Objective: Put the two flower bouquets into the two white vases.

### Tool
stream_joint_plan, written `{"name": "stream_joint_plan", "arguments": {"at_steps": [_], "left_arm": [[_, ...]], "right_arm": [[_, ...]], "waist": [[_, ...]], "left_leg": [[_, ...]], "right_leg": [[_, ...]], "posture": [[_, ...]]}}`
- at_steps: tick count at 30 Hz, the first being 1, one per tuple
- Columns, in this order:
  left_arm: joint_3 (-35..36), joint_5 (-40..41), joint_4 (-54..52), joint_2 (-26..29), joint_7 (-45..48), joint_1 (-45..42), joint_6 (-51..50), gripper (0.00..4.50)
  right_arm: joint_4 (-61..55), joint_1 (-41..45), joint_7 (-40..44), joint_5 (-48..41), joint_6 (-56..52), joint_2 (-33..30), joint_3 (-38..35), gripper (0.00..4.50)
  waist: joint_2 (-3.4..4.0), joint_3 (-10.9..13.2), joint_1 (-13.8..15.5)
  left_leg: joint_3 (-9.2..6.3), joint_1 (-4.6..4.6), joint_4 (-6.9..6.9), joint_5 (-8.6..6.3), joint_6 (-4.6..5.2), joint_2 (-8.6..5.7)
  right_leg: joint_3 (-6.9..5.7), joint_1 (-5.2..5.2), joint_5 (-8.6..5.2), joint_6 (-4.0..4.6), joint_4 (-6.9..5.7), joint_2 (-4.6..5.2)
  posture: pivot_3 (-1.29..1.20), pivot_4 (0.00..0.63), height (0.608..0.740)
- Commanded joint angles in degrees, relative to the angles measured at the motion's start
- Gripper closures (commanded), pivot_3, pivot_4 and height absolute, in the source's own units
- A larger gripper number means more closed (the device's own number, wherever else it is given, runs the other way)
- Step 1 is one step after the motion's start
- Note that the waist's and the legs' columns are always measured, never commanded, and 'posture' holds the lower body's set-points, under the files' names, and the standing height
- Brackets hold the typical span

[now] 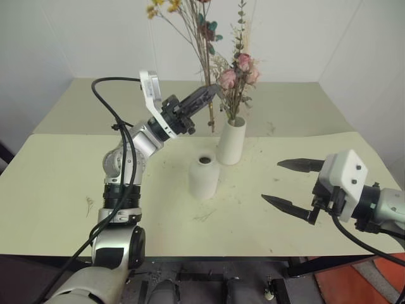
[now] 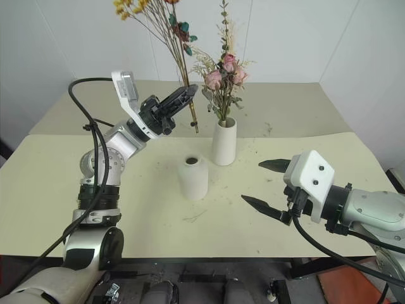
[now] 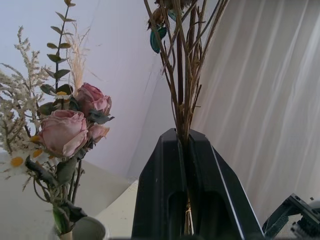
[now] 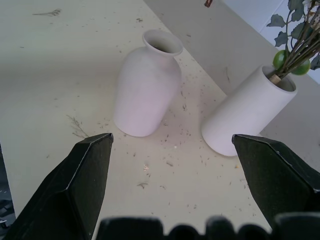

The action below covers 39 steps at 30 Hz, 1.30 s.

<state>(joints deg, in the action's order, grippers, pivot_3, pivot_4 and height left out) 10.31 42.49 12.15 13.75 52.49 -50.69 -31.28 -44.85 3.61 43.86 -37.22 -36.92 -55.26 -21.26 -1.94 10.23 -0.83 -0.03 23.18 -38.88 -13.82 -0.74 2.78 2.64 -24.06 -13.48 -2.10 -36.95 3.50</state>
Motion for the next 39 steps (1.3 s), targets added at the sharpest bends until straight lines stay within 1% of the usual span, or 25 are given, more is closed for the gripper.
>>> {"name": "stream_joint_plan", "arguments": {"at_steps": [1,6,13,19,23,26,28,29,31,35,37,38,39], "left_arm": [[-1.02,-0.09,-1.91,0.91,1.89,2.16,-0.19,4.35],[-3.09,-1.03,-4.6,1.72,2.08,5.39,-0.52,4.35],[-5.52,-2.63,-5.91,1.79,2.64,7.26,0.53,4.35],[-8.52,-6.24,-5.87,3.46,6.22,8.57,4.06,4.35],[-8.94,-7.81,-4.45,3.74,7.38,8.92,6.25,4.35],[-7.92,-7.51,-4.34,3.29,7.48,9.31,7.6,3.69],[-7.46,-6.9,-4.65,3.29,7.93,9.46,7.84,3.11],[-6.99,-5.98,-5.52,3.51,8.96,9.98,8.14,2.7],[-6.13,-4.34,-7.14,4.03,10.33,11.0,7.98,2.09],[-6.29,-6.48,-7.64,5.33,9.15,12.28,8.75,0.8],[-5.47,-5.8,-7.85,5.88,9.1,12.9,8.31,0.16],[-4.98,-5.38,-8.03,6.16,8.98,13.19,8.16,0.03],[-4.7,-5.69,-8.26,6.8,8.62,13.69,8.25,0.03]], "right_arm": [[-1.05,0.07,-0.37,0.45,0.93,-0.07,-0.58,0.0],[-0.57,0.31,-0.3,1.2,1.56,0.04,0.19,0.0],[-0.2,0.57,0.1,1.73,1.86,-0.12,0.65,0.0],[-0.22,0.42,0.18,1.9,1.89,-0.08,0.52,0.0],[-0.25,0.44,0.24,2.15,1.94,-0.03,0.64,0.0],[-0.31,0.23,0.41,2.56,2.16,-0.02,0.69,0.0],[-0.27,0.11,0.55,2.66,2.27,-0.02,0.61,0.0],[-0.18,0.09,0.63,2.83,2.4,-0.05,0.69,0.0],[0.0,0.11,0.83,3.16,2.59,-0.11,0.88,0.0],[0.44,0.48,1.17,3.54,2.91,-0.08,1.25,0.0],[0.62,0.59,1.28,3.64,3.07,-0.1,1.41,0.0],[0.66,0.58,1.32,3.72,3.13,-0.11,1.47,0.0],[0.69,0.48,1.38,3.85,3.19,-0.15,1.52,0.0]], "waist": [[0.0,0.0,0.06],[-0.01,0.0,0.22],[-0.01,0.0,0.19],[0.0,0.0,0.14],[-0.01,0.0,0.17],[0.0,0.0,0.17],[-0.01,0.0,0.15],[0.0,0.0,0.16],[0.0,0.0,0.1],[0.0,0.0,0.14],[0.0,0.0,0.14],[0.0,0.0,0.15],[0.0,0.0,0.15]], "left_leg": [[0.0,0.01,-0.01,0.0,0.0,0.0],[-0.01,0.02,-0.02,0.0,0.0,0.0],[-0.01,0.02,-0.02,0.0,0.0,0.0],[-0.01,0.02,-0.02,0.0,0.0,0.0],[0.0,0.02,-0.02,0.0,0.0,0.0],[-0.01,0.02,-0.02,0.0,0.0,0.0],[-0.01,0.02,-0.02,0.0,0.0,0.0],[-0.01,0.02,-0.02,0.0,0.0,0.0],[-0.01,0.02,-0.02,0.0,0.0,0.0],[-0.01,0.01,-0.02,0.0,0.0,0.01],[-0.01,0.0,-0.02,0.0,0.0,0.01],[-0.01,0.0,-0.02,0.0,0.0,0.01],[-0.01,0.01,-0.02,0.0,0.0,0.01]], "right_leg": [[0.0,-0.01,0.0,0.0,-0.02,0.0],[-0.01,0.0,0.0,0.0,-0.03,0.0],[-0.01,0.0,0.0,0.0,-0.02,0.0],[-0.01,0.0,0.0,0.0,-0.02,0.0],[-0.01,0.0,0.0,0.0,-0.02,0.0],[-0.01,0.0,0.0,0.0,-0.02,0.0],[-0.01,0.0,0.0,0.0,-0.02,0.0],[-0.01,0.0,0.0,0.0,-0.02,0.0],[-0.01,0.0,0.0,0.0,-0.03,0.0],[-0.02,0.0,0.0,0.0,-0.03,0.0],[-0.01,0.02,0.0,0.0,-0.03,0.0],[-0.01,0.01,0.0,0.0,-0.03,0.0],[-0.01,0.0,0.0,0.0,-0.03,0.0]], "posture": [[0.0,0.15,0.74],[0.0,0.15,0.74],[0.0,0.15,0.74],[0.0,0.15,0.74],[0.0,0.15,0.74],[0.0,0.15,0.74],[0.0,0.15,0.74],[0.0,0.15,0.74],[0.0,0.15,0.74],[0.0,0.15,0.74],[0.0,0.15,0.74],[0.0,0.15,0.74],[0.0,0.15,0.74]]}}
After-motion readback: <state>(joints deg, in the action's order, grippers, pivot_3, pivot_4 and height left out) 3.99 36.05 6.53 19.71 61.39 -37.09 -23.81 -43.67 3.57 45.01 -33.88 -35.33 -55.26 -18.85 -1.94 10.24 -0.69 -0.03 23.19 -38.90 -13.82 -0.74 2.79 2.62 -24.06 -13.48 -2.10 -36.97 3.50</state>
